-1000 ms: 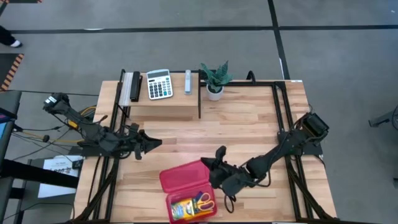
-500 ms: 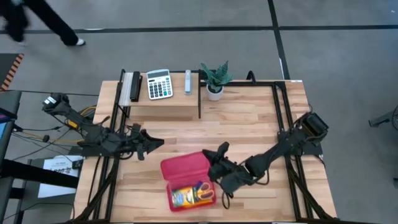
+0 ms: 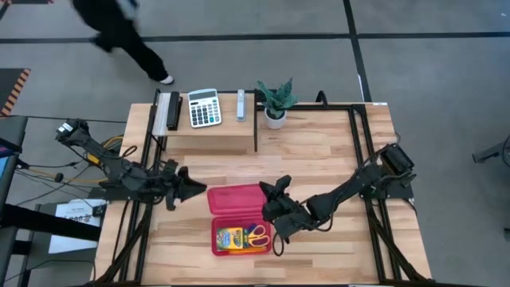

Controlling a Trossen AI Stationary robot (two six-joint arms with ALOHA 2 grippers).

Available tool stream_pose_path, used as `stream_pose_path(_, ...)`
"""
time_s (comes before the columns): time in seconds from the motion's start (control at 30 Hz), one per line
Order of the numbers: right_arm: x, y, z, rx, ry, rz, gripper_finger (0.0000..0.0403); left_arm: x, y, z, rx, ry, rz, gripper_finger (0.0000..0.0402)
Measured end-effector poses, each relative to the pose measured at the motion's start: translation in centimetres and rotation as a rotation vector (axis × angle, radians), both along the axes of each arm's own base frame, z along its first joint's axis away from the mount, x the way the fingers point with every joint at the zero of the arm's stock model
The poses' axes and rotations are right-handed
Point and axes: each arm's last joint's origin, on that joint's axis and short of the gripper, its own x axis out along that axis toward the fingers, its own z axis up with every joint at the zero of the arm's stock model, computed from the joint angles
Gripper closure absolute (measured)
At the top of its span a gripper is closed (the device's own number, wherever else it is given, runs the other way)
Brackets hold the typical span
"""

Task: Pack school essentials
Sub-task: Close the red supply box

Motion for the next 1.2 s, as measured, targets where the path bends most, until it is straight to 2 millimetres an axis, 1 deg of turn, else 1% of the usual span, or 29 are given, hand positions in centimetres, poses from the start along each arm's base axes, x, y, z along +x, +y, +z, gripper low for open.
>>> stream_pose_path(0.07,0.2,0.1,-0.9,-0.007,0.013,-0.01,0.0402,0.0,-0.7,-0.1,-0.01,-0.002,-0.052,0.0315)
stream_pose_path(0.2,0.6,-0.5,-2.6,-0.056,0.03,-0.079,0.0402,0.1,-1.8,-0.8,-0.029,0.045,-0.081,0.0315)
stream_pose_path(0.37,1.0,-1.7,-3.3,-0.121,0.036,-0.17,0.0402,0.5,-3.1,-2.2,-0.045,0.113,-0.069,0.0315)
stream_pose_path(0.57,1.2,-2.8,-3.0,-0.156,0.023,-0.24,0.0402,1.0,-4.6,-4.0,-0.13,0.201,-0.063,0.0315)
stream_pose_path(0.8,1.3,-2.8,-2.9,-0.152,0.017,-0.241,0.0402,2.2,-5.8,-7.4,-0.183,0.351,-0.021,0.0315)
stream_pose_path(1.0,1.1,-2.1,-2.8,-0.154,0.003,-0.233,0.0402,2.7,-6.2,-9.3,-0.22,0.433,0.005,0.0315)
stream_pose_path(1.2,1.5,-1.4,-1.7,-0.198,0.014,-0.237,0.0402,2.8,-6.9,-10.9,-0.294,0.561,-0.073,0.0315)
